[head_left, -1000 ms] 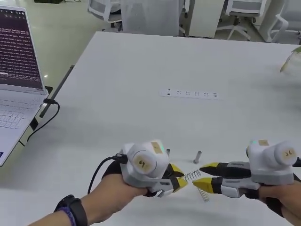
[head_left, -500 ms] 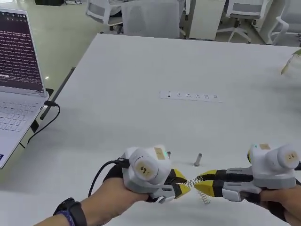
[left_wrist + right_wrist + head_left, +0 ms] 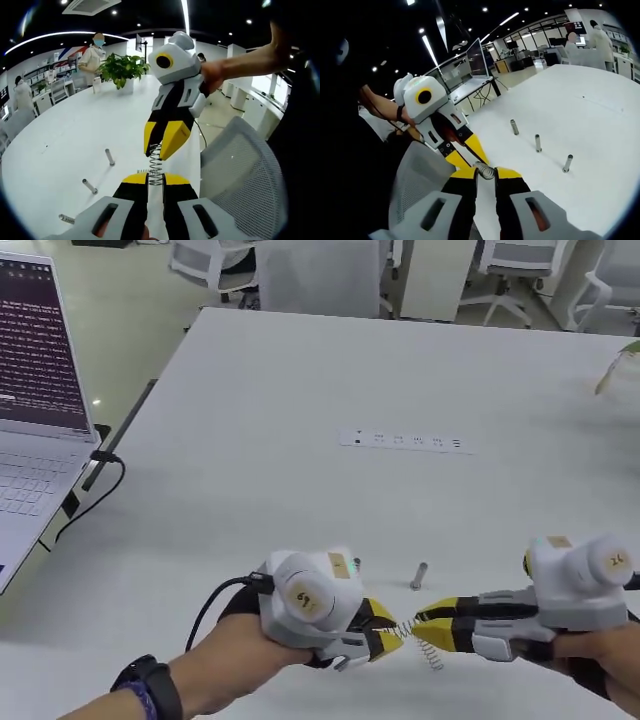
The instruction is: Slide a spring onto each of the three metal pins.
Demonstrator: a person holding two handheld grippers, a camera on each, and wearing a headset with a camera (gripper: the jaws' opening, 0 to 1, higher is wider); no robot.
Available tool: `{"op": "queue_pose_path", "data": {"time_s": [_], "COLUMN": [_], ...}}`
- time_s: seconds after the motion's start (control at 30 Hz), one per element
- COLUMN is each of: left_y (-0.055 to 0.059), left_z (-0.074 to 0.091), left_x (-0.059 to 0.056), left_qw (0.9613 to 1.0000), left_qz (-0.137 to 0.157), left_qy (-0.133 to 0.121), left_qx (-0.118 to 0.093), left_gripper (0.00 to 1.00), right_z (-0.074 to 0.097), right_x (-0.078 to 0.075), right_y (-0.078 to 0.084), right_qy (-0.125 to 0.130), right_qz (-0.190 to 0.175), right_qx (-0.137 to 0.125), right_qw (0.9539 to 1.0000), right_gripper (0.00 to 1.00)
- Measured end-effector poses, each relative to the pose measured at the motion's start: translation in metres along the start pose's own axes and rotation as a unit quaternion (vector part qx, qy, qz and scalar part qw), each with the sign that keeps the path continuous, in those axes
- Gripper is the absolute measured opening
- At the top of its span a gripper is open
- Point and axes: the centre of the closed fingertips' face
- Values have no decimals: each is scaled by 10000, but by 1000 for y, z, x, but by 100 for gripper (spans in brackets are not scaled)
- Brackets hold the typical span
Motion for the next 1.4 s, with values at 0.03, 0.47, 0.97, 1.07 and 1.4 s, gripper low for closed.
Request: {"op": "queue_pose_path", "data": {"time_s": [0.03,0.47,0.97,1.07,1.4], "left_y": [0,-3,-10,-11,-20], "left_z": [0,-2,-6,-6,-7], "left_x": [0,0,0,1,-3], "left_qw": [10000,9999,9993,9992,9991], "left_qz": [-1,99,284,301,170], "left_qy": [4,4,10,5,75], "left_qx": [-3,-105,-248,-268,-388], "left_gripper": [2,3,3,3,2], "right_z": [0,1,6,6,12], "right_x": [0,8,9,9,11], "right_y": [-1,-14,-20,-20,-20], "right_qy": [-7,-84,-48,-33,65], "right_qz": [10,203,282,303,874], "right_qx": [7,129,86,92,510], "right_qw": [10000,9997,9996,9995,9948], "right_gripper": [11,8,8,8,10]}}
Point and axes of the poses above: the centre of the closed fingertips' face, and the gripper's own axes: z roughly backward along the fingers, x roughly to its left, y roughly out of its underside, and after that the axes turned 7 degrees about x, right-handed
